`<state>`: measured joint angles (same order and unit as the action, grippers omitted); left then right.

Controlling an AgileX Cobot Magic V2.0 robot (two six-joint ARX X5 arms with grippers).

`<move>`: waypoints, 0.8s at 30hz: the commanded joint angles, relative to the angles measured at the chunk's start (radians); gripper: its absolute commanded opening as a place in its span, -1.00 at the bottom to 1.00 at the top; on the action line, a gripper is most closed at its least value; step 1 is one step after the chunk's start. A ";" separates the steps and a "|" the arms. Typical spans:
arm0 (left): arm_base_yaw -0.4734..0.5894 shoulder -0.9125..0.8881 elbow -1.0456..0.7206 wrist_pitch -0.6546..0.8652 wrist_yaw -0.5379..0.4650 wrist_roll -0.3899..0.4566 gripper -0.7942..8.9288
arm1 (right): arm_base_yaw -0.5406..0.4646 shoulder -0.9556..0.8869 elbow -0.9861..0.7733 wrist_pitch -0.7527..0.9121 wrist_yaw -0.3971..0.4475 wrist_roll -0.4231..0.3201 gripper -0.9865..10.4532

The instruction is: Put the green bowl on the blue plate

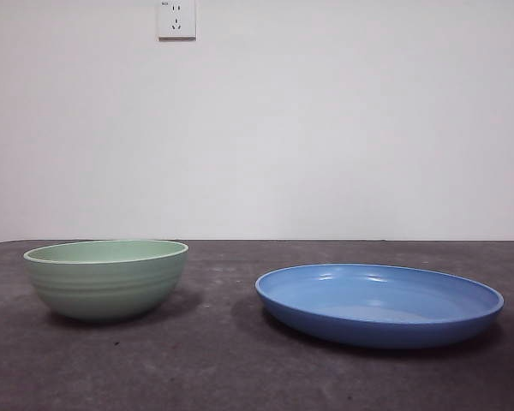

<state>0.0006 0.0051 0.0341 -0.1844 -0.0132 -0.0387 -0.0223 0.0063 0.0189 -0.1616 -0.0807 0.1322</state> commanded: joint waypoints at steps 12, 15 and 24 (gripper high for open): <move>-0.031 0.127 0.350 -0.111 0.018 -0.191 -0.80 | 0.001 0.040 0.344 -0.152 -0.102 0.282 -0.81; -0.034 0.187 0.457 -0.178 0.060 -0.191 -0.80 | 0.000 0.086 0.444 -0.230 -0.172 0.280 -0.81; -0.034 0.378 0.725 -0.364 0.330 -0.190 -0.80 | 0.000 0.273 0.718 -0.461 -0.375 0.231 -0.81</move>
<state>-0.0311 0.3653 0.7307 -0.5350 0.2855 -0.2272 -0.0223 0.2600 0.7074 -0.6132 -0.4393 0.3893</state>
